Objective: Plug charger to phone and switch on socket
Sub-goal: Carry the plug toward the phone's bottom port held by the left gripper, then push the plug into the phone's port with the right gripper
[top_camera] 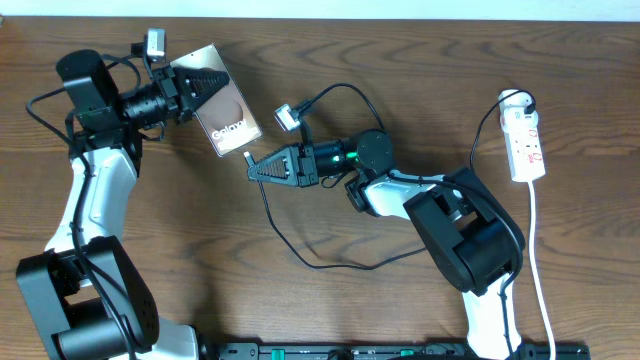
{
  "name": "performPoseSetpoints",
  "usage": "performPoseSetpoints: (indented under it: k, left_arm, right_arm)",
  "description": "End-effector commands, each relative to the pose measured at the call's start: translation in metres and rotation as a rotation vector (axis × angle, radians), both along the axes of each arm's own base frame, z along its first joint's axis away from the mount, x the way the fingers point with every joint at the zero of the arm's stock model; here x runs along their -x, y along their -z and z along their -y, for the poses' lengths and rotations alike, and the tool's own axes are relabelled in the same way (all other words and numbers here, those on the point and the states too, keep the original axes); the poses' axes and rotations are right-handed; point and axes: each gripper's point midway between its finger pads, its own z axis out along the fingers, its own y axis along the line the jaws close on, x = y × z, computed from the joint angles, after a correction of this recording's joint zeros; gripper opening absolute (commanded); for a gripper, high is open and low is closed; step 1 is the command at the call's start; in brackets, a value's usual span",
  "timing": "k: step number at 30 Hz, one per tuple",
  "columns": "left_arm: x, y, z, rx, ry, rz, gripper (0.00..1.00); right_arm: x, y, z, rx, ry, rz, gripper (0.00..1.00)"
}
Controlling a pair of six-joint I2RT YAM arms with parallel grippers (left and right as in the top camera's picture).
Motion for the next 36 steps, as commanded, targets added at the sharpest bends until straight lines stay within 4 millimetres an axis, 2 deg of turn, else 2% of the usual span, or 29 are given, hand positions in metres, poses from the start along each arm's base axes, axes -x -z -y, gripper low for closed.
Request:
performPoseSetpoints:
  k: [1,20,28,36]
  left_arm:
    - [0.008,-0.005,0.004,0.011,0.040,0.015,0.07]
    - [0.008,-0.005,0.004,0.007,0.041,0.022,0.07]
    - [0.010,-0.005,0.017,0.006,0.069,0.022,0.07]
    - [0.010,-0.005,0.018,0.006,0.070,0.022,0.07]
  right_arm:
    - [-0.005,-0.007,0.000,-0.020,0.027,0.004,0.01]
    - [-0.002,-0.012,0.002,-0.044,0.026,0.041,0.01]
    - [-0.002,-0.012,0.002,-0.043,0.025,0.040,0.01]
    - [-0.002,-0.012,0.002,-0.043,0.024,0.040,0.01]
